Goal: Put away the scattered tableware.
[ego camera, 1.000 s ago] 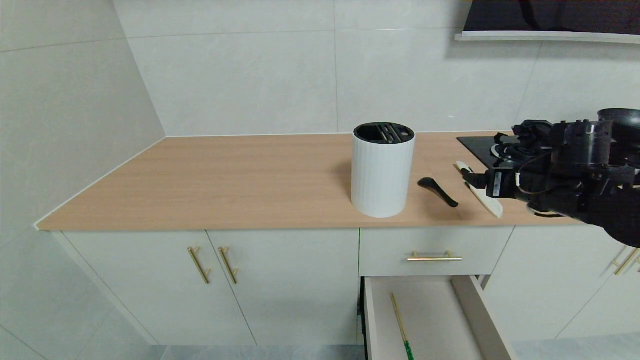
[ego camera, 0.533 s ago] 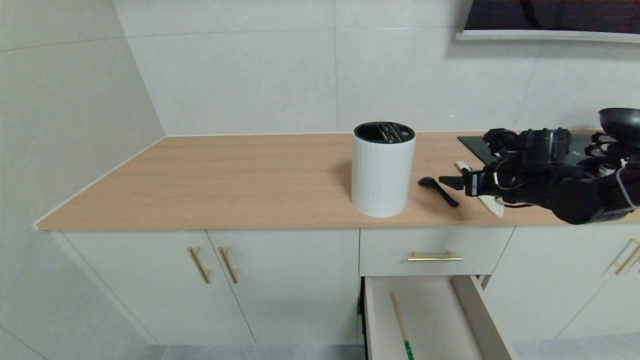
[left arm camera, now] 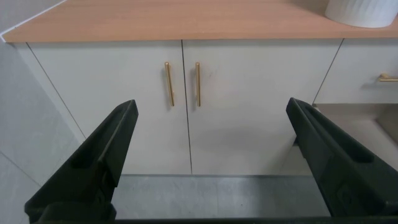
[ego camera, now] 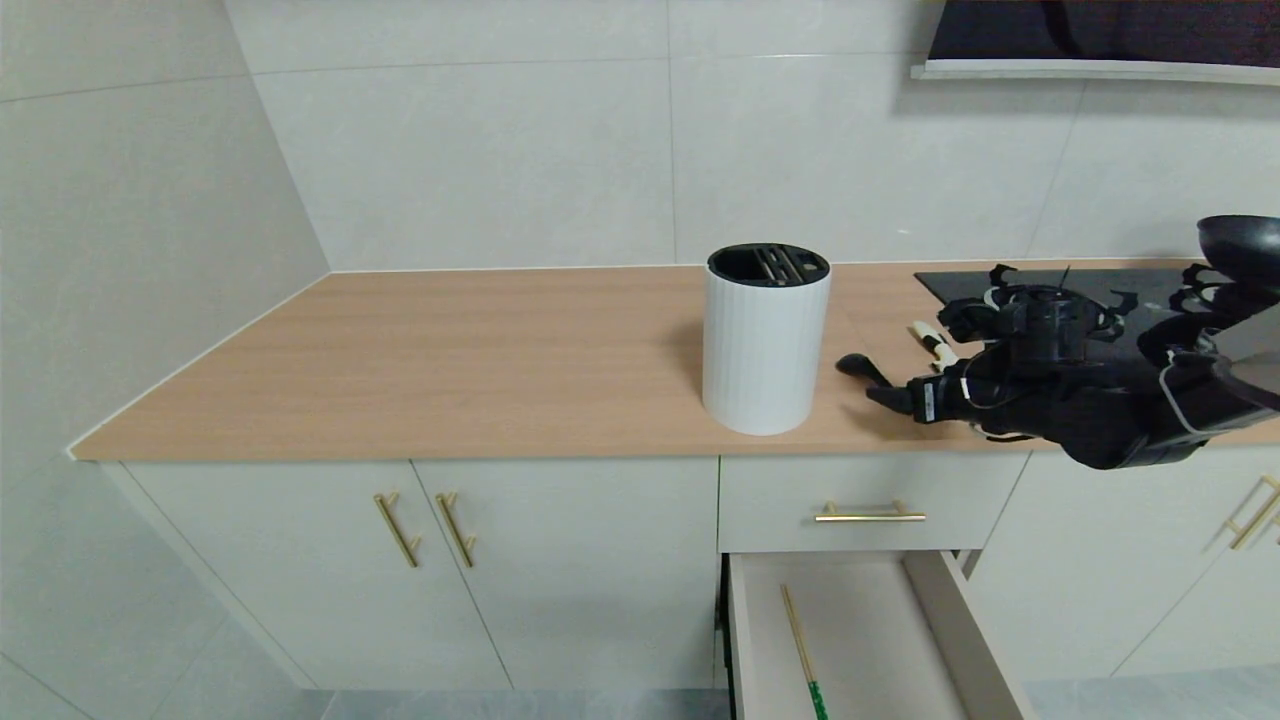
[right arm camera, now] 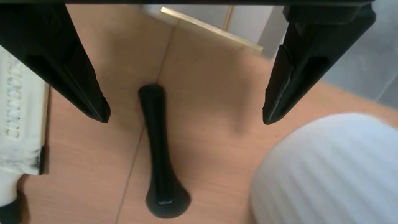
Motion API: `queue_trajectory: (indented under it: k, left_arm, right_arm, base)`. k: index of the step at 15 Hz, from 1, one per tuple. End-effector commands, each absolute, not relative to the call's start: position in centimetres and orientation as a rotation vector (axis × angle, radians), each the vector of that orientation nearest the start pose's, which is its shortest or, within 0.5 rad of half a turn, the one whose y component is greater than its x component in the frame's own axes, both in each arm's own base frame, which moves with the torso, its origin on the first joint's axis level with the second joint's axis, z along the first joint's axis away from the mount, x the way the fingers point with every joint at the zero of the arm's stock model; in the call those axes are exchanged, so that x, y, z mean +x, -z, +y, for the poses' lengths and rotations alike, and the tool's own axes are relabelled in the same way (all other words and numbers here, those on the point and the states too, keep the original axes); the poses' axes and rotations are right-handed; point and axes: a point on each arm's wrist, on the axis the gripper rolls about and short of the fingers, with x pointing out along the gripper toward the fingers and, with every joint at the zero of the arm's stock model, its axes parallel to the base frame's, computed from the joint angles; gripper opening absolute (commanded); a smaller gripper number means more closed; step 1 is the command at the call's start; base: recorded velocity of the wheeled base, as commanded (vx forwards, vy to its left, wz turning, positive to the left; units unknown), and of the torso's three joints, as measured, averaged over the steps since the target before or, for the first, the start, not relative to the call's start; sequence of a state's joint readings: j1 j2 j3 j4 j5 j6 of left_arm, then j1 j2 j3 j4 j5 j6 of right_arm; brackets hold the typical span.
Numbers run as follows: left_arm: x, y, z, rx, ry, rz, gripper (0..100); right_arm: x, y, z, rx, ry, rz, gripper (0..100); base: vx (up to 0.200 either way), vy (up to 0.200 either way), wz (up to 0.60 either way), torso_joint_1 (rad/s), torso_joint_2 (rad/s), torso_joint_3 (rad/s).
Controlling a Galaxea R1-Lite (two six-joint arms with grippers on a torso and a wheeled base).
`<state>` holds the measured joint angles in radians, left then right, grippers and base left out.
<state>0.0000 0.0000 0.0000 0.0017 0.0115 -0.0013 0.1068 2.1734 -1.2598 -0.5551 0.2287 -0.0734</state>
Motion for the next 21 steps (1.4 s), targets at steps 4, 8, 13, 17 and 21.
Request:
queue_trajectory:
  k: [4, 8, 13, 17, 21]
  left_arm:
    - [-2.3, -7.5, 0.0, -0.002, -0.012, 0.002, 100]
    - [-2.3, -7.5, 0.0, -0.002, -0.012, 0.002, 100]
    - [-2.3, -7.5, 0.0, -0.002, -0.012, 0.002, 100]
    - [-2.3, -7.5, 0.0, -0.002, -0.012, 0.002, 100]
    - [-2.3, -7.5, 0.0, -0.002, -0.011, 0.002, 100]
  right_arm:
    - [45.0, -9.6, 5.6, -0.06, -0.328, 0.36, 100]
    - [46.2, -8.5, 5.6, -0.09, -0.286, 0.339, 100]
    - [46.4, -8.3, 5.6, -0.09, -0.283, 0.339, 100]
    - [46.8, -7.9, 5.6, -0.091, -0.27, 0.336, 0]
    - [46.7, -8.3, 5.7, -0.087, -0.27, 0.335, 0]
  base:
    - [0.0, 0.0, 0.0, 0.0, 0.0, 0.0]
    - [0.0, 0.0, 0.0, 0.0, 0.0, 0.0]
    - [0.0, 0.0, 0.0, 0.0, 0.0, 0.0]
    - [0.0, 0.0, 0.0, 0.0, 0.0, 0.0]
    - [0.0, 0.0, 0.0, 0.0, 0.0, 0.0]
